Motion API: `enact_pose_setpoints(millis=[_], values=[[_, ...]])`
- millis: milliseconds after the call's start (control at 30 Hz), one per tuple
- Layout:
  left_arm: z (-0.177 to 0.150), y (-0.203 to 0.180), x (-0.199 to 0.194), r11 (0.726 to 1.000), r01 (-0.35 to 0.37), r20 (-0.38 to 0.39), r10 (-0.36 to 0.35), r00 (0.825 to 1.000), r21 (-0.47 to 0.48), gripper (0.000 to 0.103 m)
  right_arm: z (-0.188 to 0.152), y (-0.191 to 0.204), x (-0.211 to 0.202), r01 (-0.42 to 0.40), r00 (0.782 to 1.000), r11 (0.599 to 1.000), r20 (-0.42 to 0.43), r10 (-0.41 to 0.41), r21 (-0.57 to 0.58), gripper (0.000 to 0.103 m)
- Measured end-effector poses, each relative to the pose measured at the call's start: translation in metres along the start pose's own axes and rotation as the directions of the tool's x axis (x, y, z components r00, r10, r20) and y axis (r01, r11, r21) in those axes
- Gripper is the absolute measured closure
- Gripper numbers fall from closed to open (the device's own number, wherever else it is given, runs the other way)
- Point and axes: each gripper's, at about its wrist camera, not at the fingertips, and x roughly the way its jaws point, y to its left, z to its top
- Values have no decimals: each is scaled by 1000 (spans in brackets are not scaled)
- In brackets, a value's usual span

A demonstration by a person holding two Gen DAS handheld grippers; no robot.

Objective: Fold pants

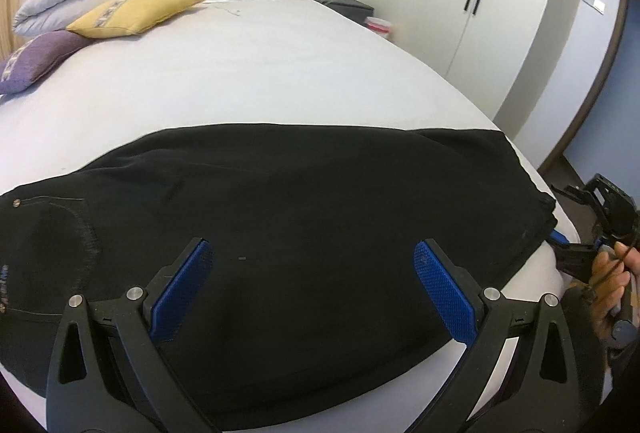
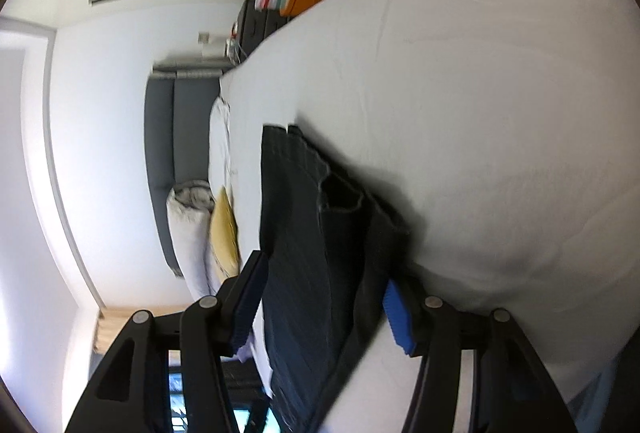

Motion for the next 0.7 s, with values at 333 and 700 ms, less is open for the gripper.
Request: enact_pose_setpoints(millis=[333,700], values=[[15,-37,45,997,66,-44,-68,997,-35,0,-2,8,14,-71,994,997,85,70,9,50],[13,-43,99,989,73,-142,-91,986,-130,0,8,1,14,-70,996,997,46,71,-23,97]])
